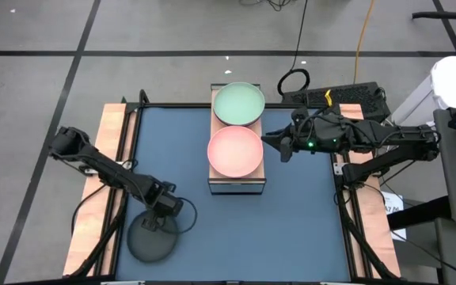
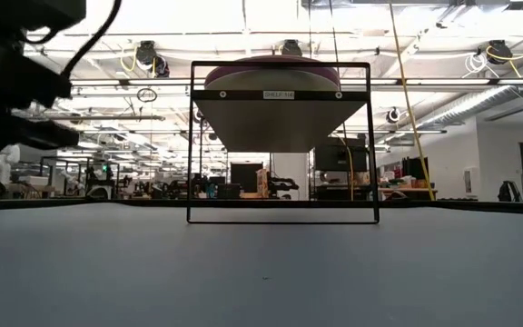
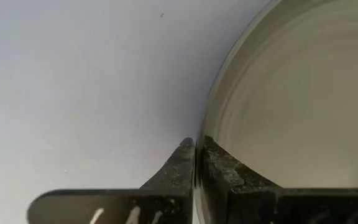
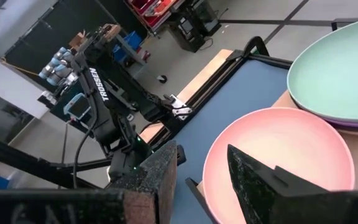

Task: Place and stack plates onto a shelf
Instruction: Stack the black plate on top of the orange plate on the shelf

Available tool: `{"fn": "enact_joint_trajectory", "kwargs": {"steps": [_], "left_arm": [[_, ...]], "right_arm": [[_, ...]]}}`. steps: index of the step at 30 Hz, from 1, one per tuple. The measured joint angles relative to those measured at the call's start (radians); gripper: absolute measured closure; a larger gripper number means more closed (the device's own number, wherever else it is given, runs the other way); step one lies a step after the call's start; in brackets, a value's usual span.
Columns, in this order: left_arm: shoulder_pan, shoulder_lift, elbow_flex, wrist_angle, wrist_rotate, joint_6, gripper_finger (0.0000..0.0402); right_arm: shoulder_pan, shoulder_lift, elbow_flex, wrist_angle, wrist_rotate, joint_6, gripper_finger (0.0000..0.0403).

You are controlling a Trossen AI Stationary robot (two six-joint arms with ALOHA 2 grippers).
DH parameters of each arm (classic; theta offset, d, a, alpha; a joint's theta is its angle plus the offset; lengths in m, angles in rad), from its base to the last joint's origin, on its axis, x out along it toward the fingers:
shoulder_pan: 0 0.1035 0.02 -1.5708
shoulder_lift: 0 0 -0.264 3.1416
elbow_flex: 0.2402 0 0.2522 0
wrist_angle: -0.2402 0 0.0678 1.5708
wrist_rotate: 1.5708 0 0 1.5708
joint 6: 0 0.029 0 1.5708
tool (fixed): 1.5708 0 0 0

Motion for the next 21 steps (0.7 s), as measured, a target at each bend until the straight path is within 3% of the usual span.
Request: {"fn": "enact_joint_trajectory", "kwargs": {"steps": [6,14,21], "left_arm": [[0.011,-0.076,0.048,-0.071,-0.017,-0.033,0.0392],[0.052,-0.125,0.215,-0.199,0.008,-0.053,0.0392],[0.111,-0.125,0.391,-0.229,0.016,-0.144,0.0392]], "right_arm": [[0.032,0.0,0.0,-0.002,-0.001,0.001,0.0276],[0.095,0.0,0.0,-0.009,-0.007,-0.09,0.0276],[0.102,-0.002,0.0,-0.009,-0.165,-0.256,0.0297]]}}
